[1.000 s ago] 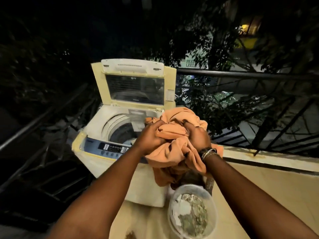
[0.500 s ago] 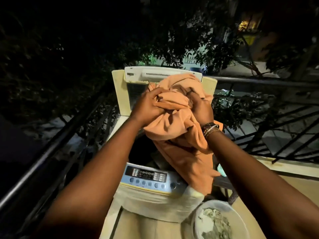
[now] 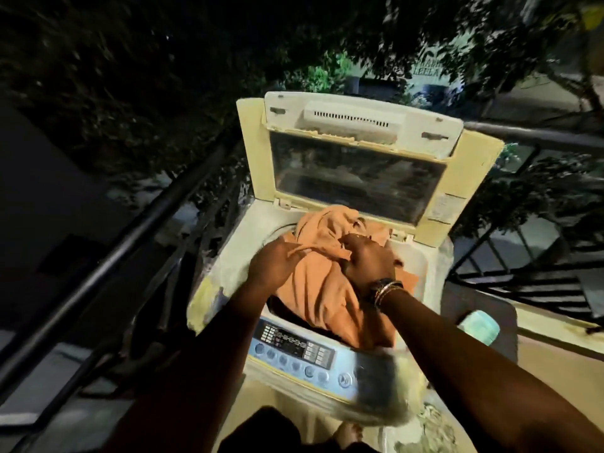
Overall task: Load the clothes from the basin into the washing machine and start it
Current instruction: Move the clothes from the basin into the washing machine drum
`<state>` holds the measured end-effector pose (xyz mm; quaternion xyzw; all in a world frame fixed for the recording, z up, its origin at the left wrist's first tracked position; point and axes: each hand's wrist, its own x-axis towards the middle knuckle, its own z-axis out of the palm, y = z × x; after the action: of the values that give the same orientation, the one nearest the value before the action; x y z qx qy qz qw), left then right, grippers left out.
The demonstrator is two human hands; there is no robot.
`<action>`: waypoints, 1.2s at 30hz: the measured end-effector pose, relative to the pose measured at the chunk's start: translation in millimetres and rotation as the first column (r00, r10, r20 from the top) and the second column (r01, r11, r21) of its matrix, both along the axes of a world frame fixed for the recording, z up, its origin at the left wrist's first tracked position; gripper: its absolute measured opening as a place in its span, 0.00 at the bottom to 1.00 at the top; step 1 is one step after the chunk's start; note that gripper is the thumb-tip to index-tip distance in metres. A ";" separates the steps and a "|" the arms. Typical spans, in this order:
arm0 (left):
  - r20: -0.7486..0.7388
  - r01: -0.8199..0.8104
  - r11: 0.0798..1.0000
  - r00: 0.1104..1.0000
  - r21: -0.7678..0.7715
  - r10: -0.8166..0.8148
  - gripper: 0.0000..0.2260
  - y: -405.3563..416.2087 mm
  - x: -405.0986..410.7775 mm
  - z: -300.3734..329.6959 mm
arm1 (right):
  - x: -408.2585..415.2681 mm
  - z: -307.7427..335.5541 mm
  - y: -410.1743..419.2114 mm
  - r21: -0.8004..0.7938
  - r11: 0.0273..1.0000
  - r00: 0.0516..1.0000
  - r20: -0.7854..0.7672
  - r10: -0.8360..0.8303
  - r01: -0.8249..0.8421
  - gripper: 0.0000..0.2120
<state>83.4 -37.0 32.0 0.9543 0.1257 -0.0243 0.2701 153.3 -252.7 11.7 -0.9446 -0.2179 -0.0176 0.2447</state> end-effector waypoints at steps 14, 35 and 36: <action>-0.107 0.011 0.991 0.994 -0.130 -0.025 0.19 20.8 36.0 -93.7 | 29.2 -11.4 -9.3 -0.210 0.973 0.987 -0.149 0.066 -0.097 0.19; -0.413 0.313 0.933 0.837 -0.178 -0.360 0.32 44.7 14.0 -130.4 | -19.1 -86.7 -12.0 -0.178 0.982 0.653 -0.751 -0.099 -0.056 0.30; -0.416 0.309 0.925 0.827 -0.222 -0.377 0.31 38.8 12.8 -133.9 | -25.6 -85.4 -14.5 -0.178 0.981 0.662 -0.744 -0.086 -0.072 0.28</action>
<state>96.2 1.8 -101.9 0.9068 0.0091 -0.3024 0.2934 127.8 -267.2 -73.7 -0.8881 -0.0950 0.3921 0.2203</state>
